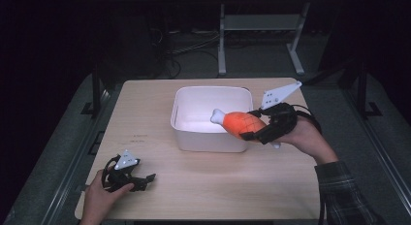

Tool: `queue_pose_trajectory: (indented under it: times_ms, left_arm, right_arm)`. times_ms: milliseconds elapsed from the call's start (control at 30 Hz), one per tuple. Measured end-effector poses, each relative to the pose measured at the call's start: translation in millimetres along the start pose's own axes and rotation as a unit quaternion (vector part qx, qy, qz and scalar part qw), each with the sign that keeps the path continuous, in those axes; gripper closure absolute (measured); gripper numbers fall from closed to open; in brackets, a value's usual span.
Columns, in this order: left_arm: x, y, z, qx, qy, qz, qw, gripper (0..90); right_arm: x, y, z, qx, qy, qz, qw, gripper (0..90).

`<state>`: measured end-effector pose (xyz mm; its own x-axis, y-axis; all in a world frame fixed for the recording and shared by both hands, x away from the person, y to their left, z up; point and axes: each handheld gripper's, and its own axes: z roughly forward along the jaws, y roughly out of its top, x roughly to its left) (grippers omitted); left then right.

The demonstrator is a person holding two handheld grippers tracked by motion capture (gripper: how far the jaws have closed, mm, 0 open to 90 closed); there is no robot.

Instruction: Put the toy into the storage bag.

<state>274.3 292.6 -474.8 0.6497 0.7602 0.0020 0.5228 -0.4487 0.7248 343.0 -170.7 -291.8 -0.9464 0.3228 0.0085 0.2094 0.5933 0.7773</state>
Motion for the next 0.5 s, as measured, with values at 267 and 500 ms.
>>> queue_pose_trajectory:
  times_ms: [267, 500]
  left_arm:
    - [0.0, 0.0, 0.1, 0.000, 0.000, 0.000, 1.0000, 13.2]
    - [0.0, 0.0, 0.0, 0.000, 0.000, 0.000, 1.0000, 13.1]
  right_arm:
    - [-10.5, 12.7, 11.7, 0.009, 0.006, -0.004, 0.9999, 27.5]
    - [-19.2, 22.5, 24.1, 0.016, 0.016, -0.016, 0.9996, 26.9]
